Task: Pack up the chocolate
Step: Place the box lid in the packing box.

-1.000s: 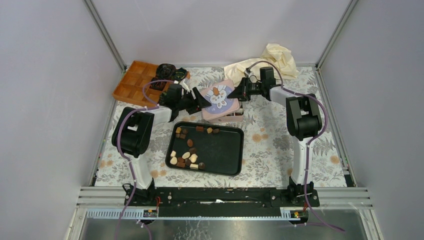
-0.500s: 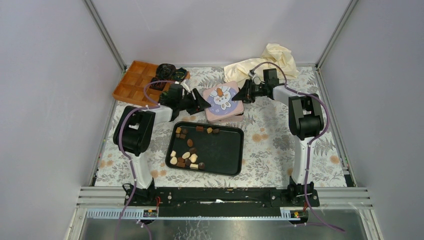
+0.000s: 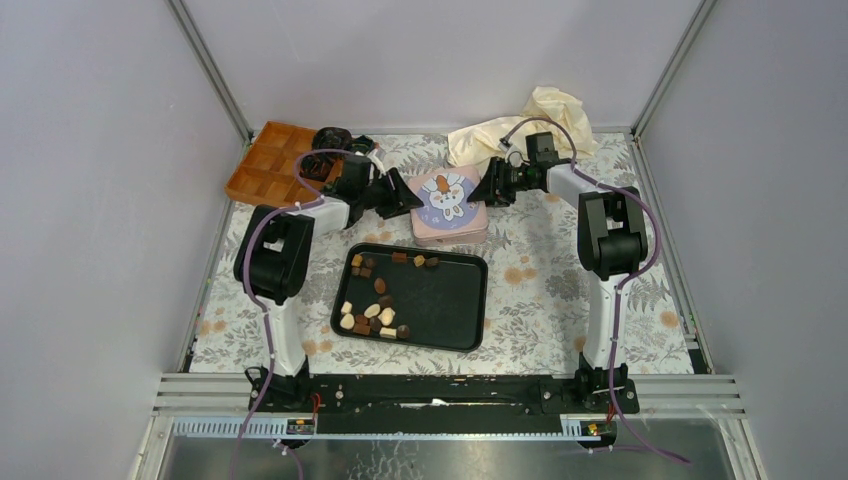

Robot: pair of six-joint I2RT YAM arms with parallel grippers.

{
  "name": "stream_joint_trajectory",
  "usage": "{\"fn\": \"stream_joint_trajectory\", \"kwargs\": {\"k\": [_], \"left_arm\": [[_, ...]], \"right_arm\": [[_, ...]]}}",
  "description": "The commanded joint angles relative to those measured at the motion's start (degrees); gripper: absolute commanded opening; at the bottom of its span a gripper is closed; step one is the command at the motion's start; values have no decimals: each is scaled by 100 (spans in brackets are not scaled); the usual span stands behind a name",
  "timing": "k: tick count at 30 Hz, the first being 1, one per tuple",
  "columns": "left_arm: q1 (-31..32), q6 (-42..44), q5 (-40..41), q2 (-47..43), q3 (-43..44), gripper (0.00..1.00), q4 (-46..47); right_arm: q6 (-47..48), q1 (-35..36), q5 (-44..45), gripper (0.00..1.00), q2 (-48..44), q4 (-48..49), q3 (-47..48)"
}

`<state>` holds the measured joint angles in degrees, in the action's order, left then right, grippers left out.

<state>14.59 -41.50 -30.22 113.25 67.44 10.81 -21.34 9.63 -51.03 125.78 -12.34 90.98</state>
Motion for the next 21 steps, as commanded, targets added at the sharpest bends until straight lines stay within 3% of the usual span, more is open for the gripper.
{"fn": "stream_joint_trajectory", "kwargs": {"k": [1,5,12,21], "left_arm": [[37,295,97,150,407,55,-420],[35,440,136,310,759,55,-712],[35,598,251,594,1229,55,-1068],[22,601,393,712,1539,49,-1245]], "right_arm": [[582,-22,335,46,-255,-473,380],[915,-27,590,53,-281,-731,509],[1188,-22,834,54,-299,-911,567],[1721,-22,1303,68,-334,-1245,778]]}}
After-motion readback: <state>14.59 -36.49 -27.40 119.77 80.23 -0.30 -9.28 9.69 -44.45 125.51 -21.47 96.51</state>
